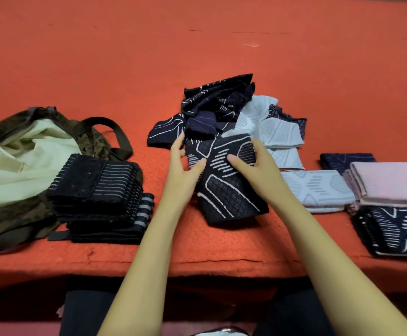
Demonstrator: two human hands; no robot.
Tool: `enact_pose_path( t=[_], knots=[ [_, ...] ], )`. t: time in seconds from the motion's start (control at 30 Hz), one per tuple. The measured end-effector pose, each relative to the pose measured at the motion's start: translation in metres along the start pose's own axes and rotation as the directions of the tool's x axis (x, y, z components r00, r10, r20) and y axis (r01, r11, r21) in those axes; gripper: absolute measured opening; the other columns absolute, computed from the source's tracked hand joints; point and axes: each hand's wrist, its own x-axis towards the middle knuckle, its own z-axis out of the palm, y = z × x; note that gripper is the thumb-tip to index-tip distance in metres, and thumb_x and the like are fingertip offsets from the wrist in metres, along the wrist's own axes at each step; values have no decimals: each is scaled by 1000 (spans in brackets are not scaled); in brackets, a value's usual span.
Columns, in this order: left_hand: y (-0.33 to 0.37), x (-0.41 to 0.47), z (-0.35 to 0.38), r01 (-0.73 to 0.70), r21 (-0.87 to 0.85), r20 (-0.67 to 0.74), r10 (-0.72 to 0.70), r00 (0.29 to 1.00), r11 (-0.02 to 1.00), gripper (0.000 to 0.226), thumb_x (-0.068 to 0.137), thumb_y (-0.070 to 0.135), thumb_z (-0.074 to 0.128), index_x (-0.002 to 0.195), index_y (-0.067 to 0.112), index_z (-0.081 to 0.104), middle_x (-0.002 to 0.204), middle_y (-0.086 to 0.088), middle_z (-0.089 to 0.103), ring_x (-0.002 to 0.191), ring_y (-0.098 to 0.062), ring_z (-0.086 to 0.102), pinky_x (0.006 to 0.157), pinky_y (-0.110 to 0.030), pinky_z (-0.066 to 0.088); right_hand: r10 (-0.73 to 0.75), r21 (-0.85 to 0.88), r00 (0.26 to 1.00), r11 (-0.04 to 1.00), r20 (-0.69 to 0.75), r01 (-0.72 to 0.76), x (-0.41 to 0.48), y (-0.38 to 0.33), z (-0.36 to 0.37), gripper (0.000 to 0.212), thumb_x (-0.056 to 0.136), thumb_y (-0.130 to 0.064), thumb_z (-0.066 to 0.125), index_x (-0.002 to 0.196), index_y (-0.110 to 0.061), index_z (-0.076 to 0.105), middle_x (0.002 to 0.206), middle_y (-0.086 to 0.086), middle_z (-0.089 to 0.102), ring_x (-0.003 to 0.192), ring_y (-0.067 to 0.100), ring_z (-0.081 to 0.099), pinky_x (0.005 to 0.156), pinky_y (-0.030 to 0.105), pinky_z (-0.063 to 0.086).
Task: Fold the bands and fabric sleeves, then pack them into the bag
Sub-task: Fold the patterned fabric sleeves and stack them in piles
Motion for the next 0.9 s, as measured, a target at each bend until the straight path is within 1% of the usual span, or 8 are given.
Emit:
enact_pose_path(
  t=[0.07,0.2,0.27,0.37,0.5,0.67,0.8,0.9],
  knots=[
    [12,-1,-3,-143,3,15,143,990,990,66,90,-1,55,141,31,29,134,-4,44,120,-10,50,87,-21,50,-27,46,999,999,-19,28,-3,-2,-2,39,86,-22,67,121,-22,50,114,-10,63,104,-1,59,98,27,45],
    [26,6,-7,-280,221,-26,293,956,934,62,91,1,52,144,27,32,142,2,40,128,-3,38,98,-22,43,-59,119,997,991,-54,65,-6,-2,3,53,87,-21,64,135,-19,41,130,-2,57,119,12,55,105,43,41],
    [14,7,-7,-221,452,-12,254,967,864,62,92,10,54,146,25,29,137,-1,40,118,-3,42,101,-24,37,40,69,999,997,-22,-39,-9,13,10,64,85,-20,67,139,-18,33,132,0,55,120,14,54,105,43,41],
    [-17,-7,-8,-82,650,40,73,997,756,57,91,28,58,143,27,36,133,-8,35,115,-23,46,105,-35,34,144,-153,989,977,-36,-148,-23,39,20,78,79,-26,71,143,-20,27,135,6,48,122,19,50,107,40,37],
    [-38,-30,-11,-224,726,140,180,974,650,34,85,30,65,119,26,58,121,1,39,104,-14,35,97,-35,34,-39,-345,997,939,-69,13,-46,43,22,57,83,-18,70,134,-19,47,132,9,32,123,18,35,107,21,21],
    [-36,-38,-14,-363,703,295,214,931,612,12,85,36,63,95,29,61,100,16,46,96,-7,37,81,-29,24,-129,-414,991,900,45,137,-65,55,16,21,86,-17,67,106,-19,69,123,5,49,115,11,37,102,10,19],
    [-35,-44,-18,-452,663,469,140,872,596,37,67,72,52,89,43,59,98,24,46,98,0,34,86,-24,17,-128,-369,991,920,41,134,-65,57,14,16,85,-14,67,99,-20,71,115,-1,52,110,7,40,99,6,22],
    [-37,-42,-20,-446,649,465,142,874,616,35,62,71,58,88,48,62,99,26,46,99,2,33,89,-23,14,-143,-356,989,924,24,142,-64,56,16,15,84,-15,67,97,-20,71,113,-1,52,109,8,41,99,6,23]
  ],
)
